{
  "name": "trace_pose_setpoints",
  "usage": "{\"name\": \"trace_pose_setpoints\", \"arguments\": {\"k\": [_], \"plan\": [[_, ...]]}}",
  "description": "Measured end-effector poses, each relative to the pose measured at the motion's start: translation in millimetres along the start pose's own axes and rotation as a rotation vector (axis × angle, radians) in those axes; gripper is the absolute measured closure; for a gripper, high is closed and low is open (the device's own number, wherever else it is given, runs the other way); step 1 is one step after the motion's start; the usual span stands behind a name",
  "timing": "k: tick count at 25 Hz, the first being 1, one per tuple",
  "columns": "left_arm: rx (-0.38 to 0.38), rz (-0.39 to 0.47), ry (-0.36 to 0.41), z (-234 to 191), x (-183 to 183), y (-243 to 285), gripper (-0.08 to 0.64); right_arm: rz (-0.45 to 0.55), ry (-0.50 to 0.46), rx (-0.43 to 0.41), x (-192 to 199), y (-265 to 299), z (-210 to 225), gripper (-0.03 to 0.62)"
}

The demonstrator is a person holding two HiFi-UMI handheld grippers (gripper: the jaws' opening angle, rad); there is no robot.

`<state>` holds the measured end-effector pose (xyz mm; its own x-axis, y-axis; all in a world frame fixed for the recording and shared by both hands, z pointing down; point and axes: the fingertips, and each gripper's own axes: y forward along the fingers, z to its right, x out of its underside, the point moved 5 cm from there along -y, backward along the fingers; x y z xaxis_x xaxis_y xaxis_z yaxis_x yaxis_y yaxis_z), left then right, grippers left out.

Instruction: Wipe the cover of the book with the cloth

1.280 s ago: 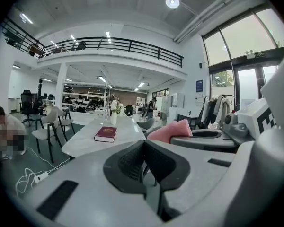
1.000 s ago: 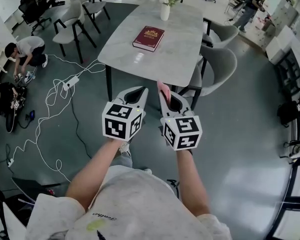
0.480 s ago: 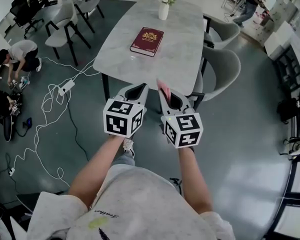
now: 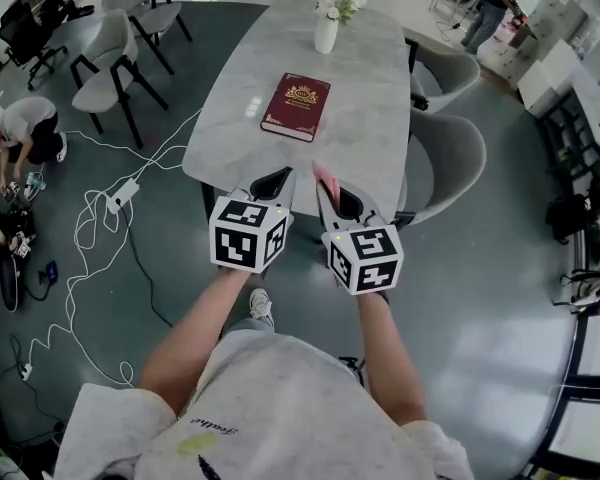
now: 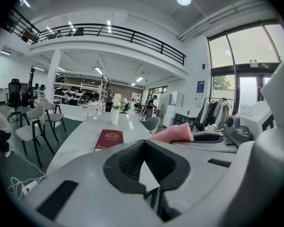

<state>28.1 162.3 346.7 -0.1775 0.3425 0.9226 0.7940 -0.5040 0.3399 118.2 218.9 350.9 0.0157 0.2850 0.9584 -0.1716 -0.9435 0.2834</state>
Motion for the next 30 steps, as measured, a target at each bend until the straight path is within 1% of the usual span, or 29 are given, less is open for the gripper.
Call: {"name": "trace_pose_setpoints", "arguments": {"k": [6, 11, 16, 23, 30], "plan": [[0.027, -0.013, -0.009, -44, -12, 25, 0.554, -0.025, -0.008, 0.018, -12, 49, 1, 0.572], [0.063, -0.043, -0.005, -73, -17, 42, 0.554, -0.045, -0.005, 0.028, -18, 87, 2, 0.572], [0.078, -0.057, -0.002, -100, -21, 52, 0.554, -0.048, -0.015, 0.03, -26, 116, -2, 0.572], [0.101, -0.065, 0.003, -122, -24, 63, 0.554, -0.047, -0.061, 0.035, -37, 140, 5, 0.572], [0.106, -0.057, 0.028, -130, -35, 82, 0.554, -0.047, -0.132, 0.052, -48, 155, 32, 0.572]]}}
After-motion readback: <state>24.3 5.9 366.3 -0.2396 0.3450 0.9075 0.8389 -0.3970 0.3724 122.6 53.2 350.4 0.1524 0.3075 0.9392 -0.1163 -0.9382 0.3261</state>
